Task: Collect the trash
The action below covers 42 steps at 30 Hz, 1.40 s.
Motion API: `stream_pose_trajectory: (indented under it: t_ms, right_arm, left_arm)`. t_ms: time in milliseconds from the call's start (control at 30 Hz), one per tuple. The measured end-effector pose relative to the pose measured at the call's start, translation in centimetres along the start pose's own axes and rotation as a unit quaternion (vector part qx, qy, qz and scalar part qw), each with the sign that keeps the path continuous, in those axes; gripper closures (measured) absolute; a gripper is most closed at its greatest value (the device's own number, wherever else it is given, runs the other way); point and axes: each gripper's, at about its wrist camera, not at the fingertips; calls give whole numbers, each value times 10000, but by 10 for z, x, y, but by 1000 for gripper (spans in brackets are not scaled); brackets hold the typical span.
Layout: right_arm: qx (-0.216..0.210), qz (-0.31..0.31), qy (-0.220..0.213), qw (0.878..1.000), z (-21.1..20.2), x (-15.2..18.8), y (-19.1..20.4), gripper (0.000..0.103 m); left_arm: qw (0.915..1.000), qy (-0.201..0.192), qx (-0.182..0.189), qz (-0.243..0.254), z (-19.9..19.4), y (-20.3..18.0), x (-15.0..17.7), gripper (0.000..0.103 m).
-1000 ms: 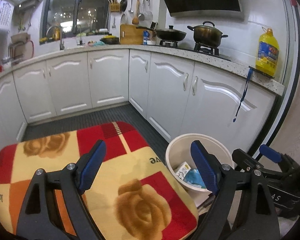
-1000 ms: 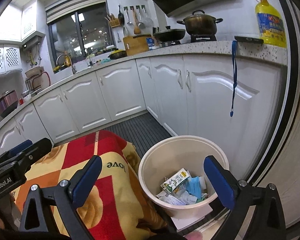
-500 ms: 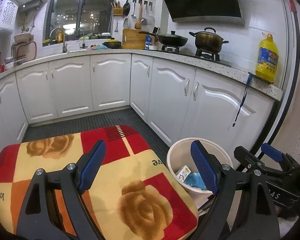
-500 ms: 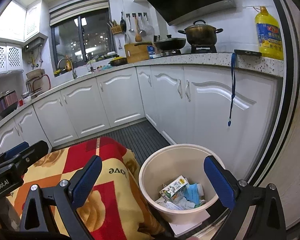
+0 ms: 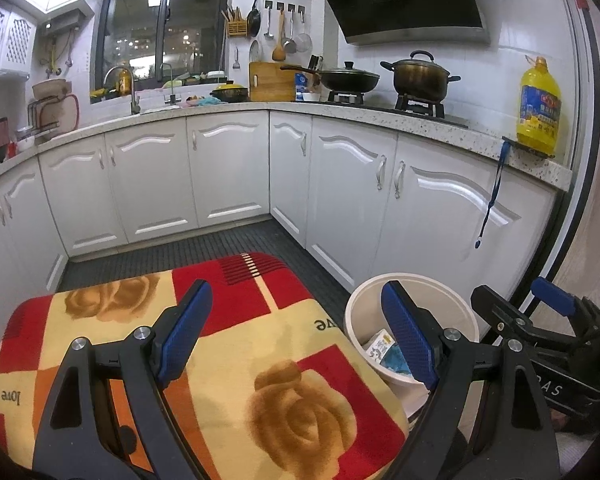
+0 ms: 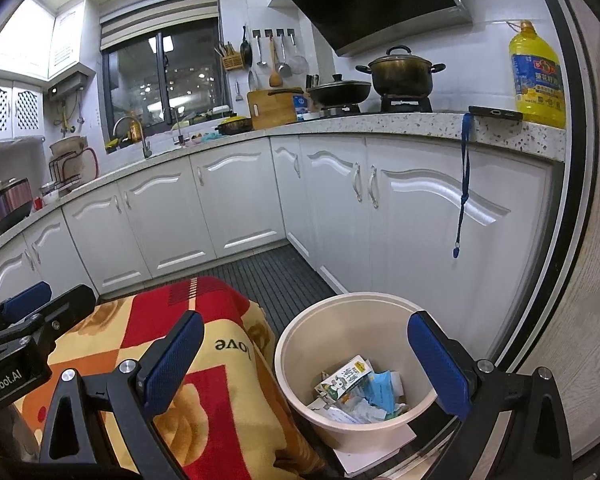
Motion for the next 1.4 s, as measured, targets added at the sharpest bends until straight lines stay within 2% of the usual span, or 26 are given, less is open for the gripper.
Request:
stream_pose_trajectory:
  t_ms: [567, 1400]
  right_arm:
    - [61, -79, -79, 9999, -2, 0, 3, 2]
    - [159, -233, -360, 9990, -7, -12, 10, 2]
  left_arm:
    - [9998, 13, 182, -95, 0, 4, 2, 17]
    - [9997, -10, 216, -104, 1, 6, 2, 17]
Point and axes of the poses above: each gripper's, at about its wrist camera, not at the fingertips, and z roughly the way its jaws point, y to its left, x to its underside, and after that the axes turned 6 degrees about -z, right-handed
